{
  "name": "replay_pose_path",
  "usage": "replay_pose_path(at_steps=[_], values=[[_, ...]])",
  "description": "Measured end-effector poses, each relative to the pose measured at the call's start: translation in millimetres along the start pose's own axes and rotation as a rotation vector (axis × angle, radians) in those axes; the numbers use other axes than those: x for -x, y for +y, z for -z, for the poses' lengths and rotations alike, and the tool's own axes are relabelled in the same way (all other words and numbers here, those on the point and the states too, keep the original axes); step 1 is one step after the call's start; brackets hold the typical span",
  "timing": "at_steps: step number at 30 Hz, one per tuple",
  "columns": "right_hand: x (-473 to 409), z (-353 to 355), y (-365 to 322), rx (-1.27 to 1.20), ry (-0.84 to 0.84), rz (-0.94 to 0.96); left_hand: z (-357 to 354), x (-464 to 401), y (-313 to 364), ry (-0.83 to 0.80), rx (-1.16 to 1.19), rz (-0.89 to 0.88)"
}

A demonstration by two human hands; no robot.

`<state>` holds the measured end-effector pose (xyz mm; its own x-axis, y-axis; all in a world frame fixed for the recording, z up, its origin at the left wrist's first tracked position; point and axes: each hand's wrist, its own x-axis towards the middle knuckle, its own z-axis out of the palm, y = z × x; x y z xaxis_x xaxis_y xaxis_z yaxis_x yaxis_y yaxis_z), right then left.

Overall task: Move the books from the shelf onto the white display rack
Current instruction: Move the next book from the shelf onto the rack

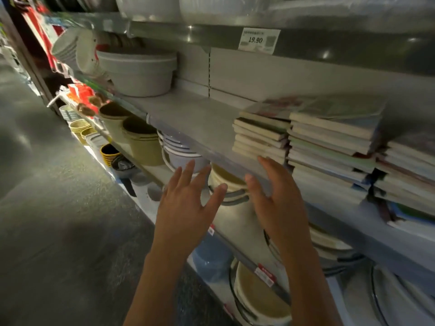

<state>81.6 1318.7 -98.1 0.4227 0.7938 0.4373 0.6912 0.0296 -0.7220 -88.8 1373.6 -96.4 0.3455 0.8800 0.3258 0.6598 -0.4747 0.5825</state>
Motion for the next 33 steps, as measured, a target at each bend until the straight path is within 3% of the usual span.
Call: replay_pose_path(at_steps=[10, 20, 24, 28, 33], values=[[-72, -31, 26, 0.152, 0.173, -0.071, -41, -111, -24, -0.147, 0.104, -0.139], [-123, -83, 34, 0.293, 0.516, -0.324, -64, -224, -47, -0.354, 0.301, -0.315], [-142, -101, 35, 0.359, 0.650, -0.300, -84, -267, -54, -0.379, 0.383, -0.360], [-162, -108, 43, 0.453, 0.643, -0.216, -107, -299, -48, -0.396, 0.477, -0.430], [-173, -114, 54, 0.520, 0.672, -0.327, -126, -322, -45, -0.527, 0.604, -0.543]])
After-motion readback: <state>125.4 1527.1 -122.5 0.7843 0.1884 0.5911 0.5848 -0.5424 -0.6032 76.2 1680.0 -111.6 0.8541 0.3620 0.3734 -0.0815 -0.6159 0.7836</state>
